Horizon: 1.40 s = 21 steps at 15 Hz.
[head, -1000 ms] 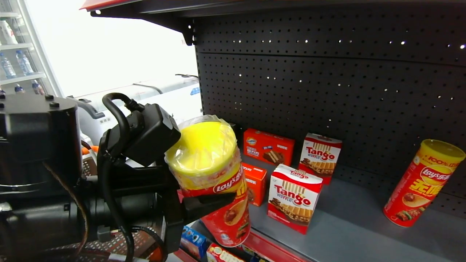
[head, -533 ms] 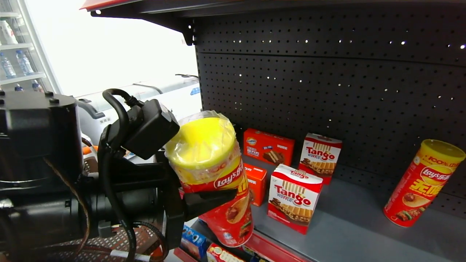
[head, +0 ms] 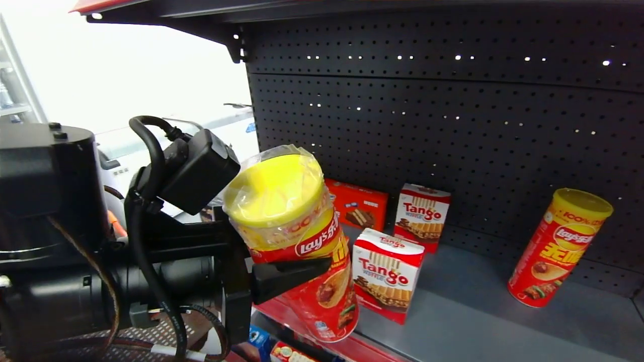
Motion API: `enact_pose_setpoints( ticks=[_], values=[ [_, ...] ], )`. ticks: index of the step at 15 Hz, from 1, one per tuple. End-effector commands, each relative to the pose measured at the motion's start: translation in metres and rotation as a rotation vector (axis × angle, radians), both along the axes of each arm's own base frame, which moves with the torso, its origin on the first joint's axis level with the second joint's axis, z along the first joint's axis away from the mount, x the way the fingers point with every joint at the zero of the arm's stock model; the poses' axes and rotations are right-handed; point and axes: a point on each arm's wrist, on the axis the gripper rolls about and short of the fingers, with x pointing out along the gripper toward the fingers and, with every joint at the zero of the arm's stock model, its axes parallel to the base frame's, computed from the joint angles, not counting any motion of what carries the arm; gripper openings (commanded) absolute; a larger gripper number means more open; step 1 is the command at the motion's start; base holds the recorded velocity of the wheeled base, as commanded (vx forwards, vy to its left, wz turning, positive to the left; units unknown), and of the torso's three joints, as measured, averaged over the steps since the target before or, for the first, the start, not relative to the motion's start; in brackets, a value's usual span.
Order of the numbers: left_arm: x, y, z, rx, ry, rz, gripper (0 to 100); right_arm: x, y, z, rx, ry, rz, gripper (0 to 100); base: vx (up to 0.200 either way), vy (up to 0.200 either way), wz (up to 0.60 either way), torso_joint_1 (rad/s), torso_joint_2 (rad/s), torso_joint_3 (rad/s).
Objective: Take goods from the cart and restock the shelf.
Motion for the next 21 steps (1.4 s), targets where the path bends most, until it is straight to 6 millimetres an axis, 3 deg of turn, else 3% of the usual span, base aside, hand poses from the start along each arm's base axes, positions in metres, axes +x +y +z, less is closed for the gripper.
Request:
enact_pose_setpoints(
  ticks=[1,8,18,21],
  values=[
    [0.0004,-0.0005,-0.0009,0.003,0.003,0.0,0,0.0,0.0,0.0,0.0,0.0,0.001,100,0.0,0.0,-0.6,0.012,0.0,0.002],
    [0.0002,-0.0003,-0.0005,0.002,0.002,0.002,0,0.0,0.0,0.0,0.0,0.0,0.001,100,0.0,0.0,-0.6,0.004,0.0,0.004],
    [-0.0014,0.002,-0.0046,0.01,0.011,0.008,0,0.0,0.0,0.0,0.001,0.0,0.001,100,0.0,0.0,0.0,0.0,0.0,0.0],
    [-0.0014,0.002,-0.0046,0.01,0.011,0.008,0,0.0,0.0,0.0,0.001,0.0,0.001,100,0.0,0.0,-0.4,0.003,0.0,0.002]
  ],
)
